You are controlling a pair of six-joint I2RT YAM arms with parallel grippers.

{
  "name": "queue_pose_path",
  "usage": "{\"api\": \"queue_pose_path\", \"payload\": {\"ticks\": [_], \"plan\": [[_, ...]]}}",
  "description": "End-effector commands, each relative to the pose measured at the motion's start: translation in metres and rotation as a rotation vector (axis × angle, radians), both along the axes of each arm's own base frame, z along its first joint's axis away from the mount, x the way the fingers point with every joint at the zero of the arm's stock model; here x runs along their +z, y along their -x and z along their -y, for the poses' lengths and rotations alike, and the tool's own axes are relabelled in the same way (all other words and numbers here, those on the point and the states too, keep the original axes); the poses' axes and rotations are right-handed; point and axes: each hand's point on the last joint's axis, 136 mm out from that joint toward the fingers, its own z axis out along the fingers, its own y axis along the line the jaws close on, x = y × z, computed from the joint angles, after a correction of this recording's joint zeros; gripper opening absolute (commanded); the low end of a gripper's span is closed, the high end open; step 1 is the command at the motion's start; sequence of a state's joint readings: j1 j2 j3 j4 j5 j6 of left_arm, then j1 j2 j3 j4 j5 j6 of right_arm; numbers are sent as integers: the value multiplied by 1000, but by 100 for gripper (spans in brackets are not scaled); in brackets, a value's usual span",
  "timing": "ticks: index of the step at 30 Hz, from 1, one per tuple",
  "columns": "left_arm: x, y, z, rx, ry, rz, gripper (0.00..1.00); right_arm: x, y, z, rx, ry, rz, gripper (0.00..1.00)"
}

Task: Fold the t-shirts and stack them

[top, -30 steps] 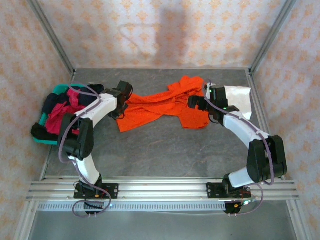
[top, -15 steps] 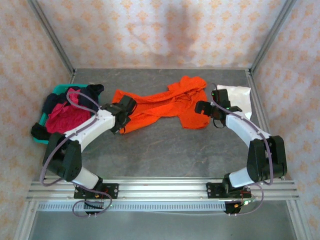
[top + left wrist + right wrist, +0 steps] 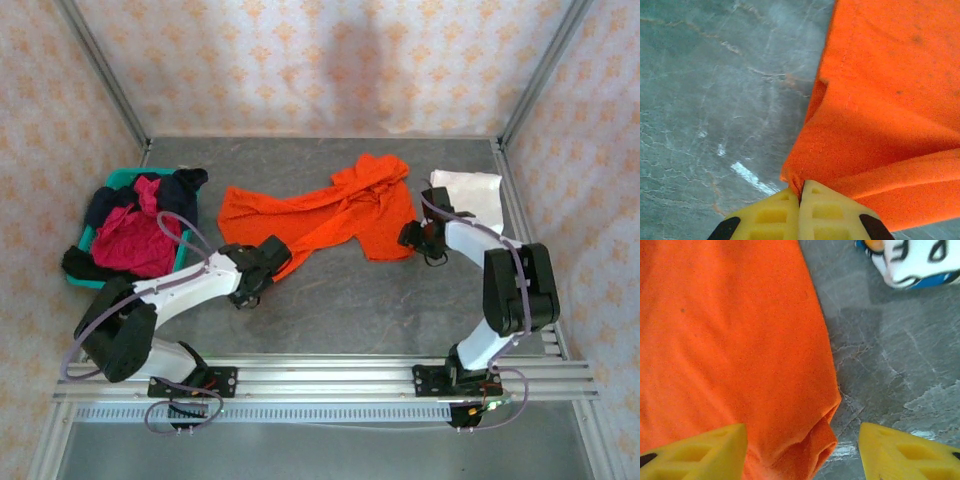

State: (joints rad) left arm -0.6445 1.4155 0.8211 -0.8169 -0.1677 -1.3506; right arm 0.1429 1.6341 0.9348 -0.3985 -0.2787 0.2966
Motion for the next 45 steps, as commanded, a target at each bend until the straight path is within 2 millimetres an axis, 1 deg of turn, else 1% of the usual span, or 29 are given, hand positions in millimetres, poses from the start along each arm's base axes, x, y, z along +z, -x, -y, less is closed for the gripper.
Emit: {"api": "queue_pose_path", "payload": {"ticks": [1, 2, 3, 6, 9, 10, 12, 14, 15, 18, 21, 22, 27, 30, 31, 32, 34, 37, 40, 41, 43, 45], "plan": [[-7, 5, -11, 60, -40, 5, 0, -3, -2, -2, -22, -24, -34, 59], [-9, 5, -13, 66, -42, 4, 0, -6, -2, -3, -23, -25, -43, 57], [-13, 6, -15, 71, -43, -1, 0, -8, -3, -3, -28, -28, -45, 51], [-22, 10, -17, 85, -39, -21, 0, -5, -8, -5, -41, -44, -21, 28], [-33, 13, -18, 99, -35, -39, 0, 8, -13, -2, -54, -36, 37, 4], [-36, 14, -19, 105, -31, -46, 0, 17, -15, -1, -54, -34, 67, 0], [-40, 13, -23, 115, -29, -50, 0, 35, -18, 0, -52, -33, 131, 0], [-38, 8, -28, 123, -31, -53, 0, 60, -20, 4, -58, -23, 212, 0], [-33, 6, -33, 127, -38, -48, 0, 77, -21, 9, -68, -12, 267, 0], [-9, -5, -48, 128, -69, -5, 0, 129, -18, 21, -96, 20, 448, 0], [25, -16, -63, 114, -106, 46, 0, 184, -7, 30, -110, 33, 601, 0], [36, -19, -67, 110, -121, 60, 0, 198, -3, 32, -111, 33, 634, 0], [113, -32, -84, 65, -205, 170, 0, 281, 26, 33, -100, -1, 849, 0], [150, -33, -89, 45, -219, 240, 0, 321, 46, 30, -76, -38, 963, 0], [158, -33, -89, 36, -216, 261, 0, 329, 51, 29, -68, -47, 985, 0], [167, -35, -89, 26, -209, 287, 0, 335, 55, 27, -57, -49, 995, 0], [177, -39, -86, 1, -194, 327, 0, 334, 56, 26, -43, -41, 977, 0], [182, -52, -80, -19, -182, 360, 0, 319, 43, 28, -52, -22, 924, 0], [182, -69, -79, -17, -199, 350, 0, 300, 18, 26, -66, -20, 863, 0], [181, -77, -78, -13, -201, 354, 0, 295, 6, 24, -66, -18, 846, 0], [179, -97, -80, 10, -206, 361, 0, 285, -19, 21, -57, -12, 825, 0], [175, -124, -82, 38, -194, 365, 0, 275, -52, 16, -39, -2, 804, 0]]}}
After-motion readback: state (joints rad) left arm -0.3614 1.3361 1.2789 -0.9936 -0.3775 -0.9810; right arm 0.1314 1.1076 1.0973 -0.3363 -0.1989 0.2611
